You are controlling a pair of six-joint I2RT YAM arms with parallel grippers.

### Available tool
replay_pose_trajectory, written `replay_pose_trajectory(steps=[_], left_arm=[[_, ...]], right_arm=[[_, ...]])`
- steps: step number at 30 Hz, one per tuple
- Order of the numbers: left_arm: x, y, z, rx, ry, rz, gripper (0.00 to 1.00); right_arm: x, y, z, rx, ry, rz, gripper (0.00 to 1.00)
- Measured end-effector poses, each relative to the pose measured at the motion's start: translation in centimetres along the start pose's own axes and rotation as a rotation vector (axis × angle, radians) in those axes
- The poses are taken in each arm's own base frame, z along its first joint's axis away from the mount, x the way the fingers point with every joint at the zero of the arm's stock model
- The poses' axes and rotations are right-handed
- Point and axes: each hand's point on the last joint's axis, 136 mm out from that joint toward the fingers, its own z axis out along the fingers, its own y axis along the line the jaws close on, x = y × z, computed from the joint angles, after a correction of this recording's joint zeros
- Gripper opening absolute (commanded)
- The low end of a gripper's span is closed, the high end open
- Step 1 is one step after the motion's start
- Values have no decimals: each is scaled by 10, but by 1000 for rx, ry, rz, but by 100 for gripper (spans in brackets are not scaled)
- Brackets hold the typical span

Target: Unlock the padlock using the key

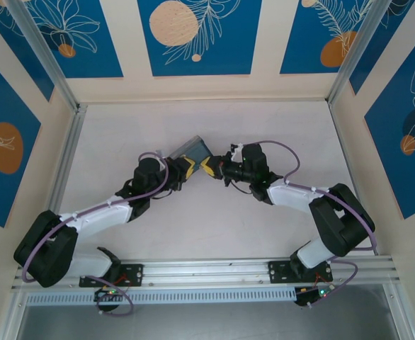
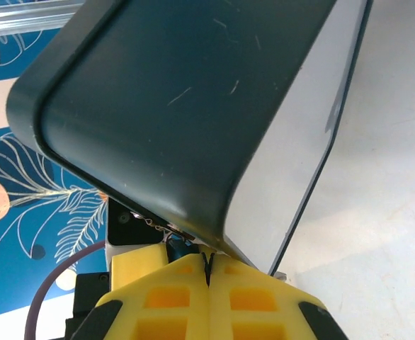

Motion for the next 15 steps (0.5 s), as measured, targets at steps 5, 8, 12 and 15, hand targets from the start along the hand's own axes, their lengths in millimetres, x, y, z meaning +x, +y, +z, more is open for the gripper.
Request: replay_pose_trajectory(steps=[5, 8, 12, 15], left_arm=[[0, 4, 0, -16, -1, 13, 0], [-1, 4, 0, -16, -4, 12, 0], [-2, 1, 1, -4, -10, 3, 0], [-2, -2, 2, 15, -10, -23, 0]], right_arm=[[1, -4, 2, 21, -6, 24, 0], [1, -3, 3, 20, -13, 22, 0], [0, -1, 2, -4, -29, -1, 0], [-1, 3, 0, -49, -47, -41, 0]])
